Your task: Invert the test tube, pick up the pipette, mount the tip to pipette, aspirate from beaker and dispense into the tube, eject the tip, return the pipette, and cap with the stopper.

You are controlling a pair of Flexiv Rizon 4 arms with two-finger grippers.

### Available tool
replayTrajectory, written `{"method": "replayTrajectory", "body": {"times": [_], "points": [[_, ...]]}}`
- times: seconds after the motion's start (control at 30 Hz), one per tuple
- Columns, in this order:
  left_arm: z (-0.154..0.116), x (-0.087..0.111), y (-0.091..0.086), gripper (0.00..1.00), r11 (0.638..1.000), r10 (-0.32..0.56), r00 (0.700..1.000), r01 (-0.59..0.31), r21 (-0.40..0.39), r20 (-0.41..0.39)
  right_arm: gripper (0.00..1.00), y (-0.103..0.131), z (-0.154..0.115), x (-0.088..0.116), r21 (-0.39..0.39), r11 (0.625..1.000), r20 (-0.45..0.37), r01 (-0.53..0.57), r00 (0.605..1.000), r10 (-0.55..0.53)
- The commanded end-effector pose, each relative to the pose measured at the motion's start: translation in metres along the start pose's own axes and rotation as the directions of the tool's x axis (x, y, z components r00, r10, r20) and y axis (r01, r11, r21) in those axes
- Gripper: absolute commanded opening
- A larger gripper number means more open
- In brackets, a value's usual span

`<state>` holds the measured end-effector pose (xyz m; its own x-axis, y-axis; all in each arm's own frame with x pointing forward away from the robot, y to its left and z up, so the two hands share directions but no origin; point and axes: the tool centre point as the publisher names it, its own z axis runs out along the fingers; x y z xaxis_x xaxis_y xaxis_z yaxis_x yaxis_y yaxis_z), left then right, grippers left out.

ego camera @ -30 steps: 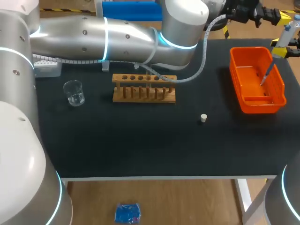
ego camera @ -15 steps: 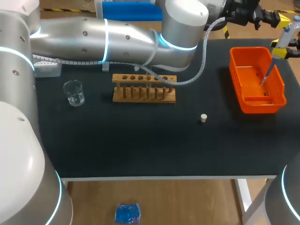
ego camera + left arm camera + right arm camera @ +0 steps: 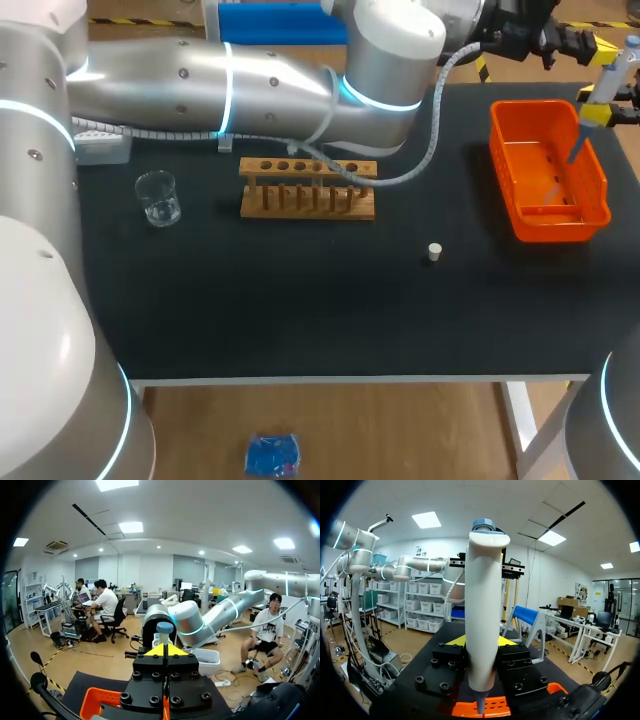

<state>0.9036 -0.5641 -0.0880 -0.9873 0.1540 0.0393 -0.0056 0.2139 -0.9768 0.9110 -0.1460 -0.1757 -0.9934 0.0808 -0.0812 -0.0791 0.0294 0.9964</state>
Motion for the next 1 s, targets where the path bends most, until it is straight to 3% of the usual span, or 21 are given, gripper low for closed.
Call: {"method": "replayTrajectory", "body": {"times": [0.03,0.4,0.67,1.0], "points": [[0.005,0.0,0.009,0.0,1.0,-0.001,1.0,0.001,0.011,0.003,0.0,0.005,0.0,-0.002,0.001,1.0,-0.004,0.0,1.0,0.0],[-0.003,0.0,-0.003,0.0,0.999,0.021,1.0,-0.022,0.033,0.02,0.0,0.005,0.0,-0.002,0.001,1.0,-0.004,0.0,1.0,0.0],[-0.018,-0.002,-0.022,0.0,0.999,0.037,0.999,-0.037,-0.01,0.035,0.0,0.005,0.0,-0.002,0.001,1.0,-0.004,0.0,1.0,0.0],[-0.043,0.003,-0.025,0.0,0.999,0.029,0.998,-0.026,-0.047,0.056,0.0,0.005,0.0,-0.002,0.001,1.0,-0.004,0.0,1.0,0.0]]}}
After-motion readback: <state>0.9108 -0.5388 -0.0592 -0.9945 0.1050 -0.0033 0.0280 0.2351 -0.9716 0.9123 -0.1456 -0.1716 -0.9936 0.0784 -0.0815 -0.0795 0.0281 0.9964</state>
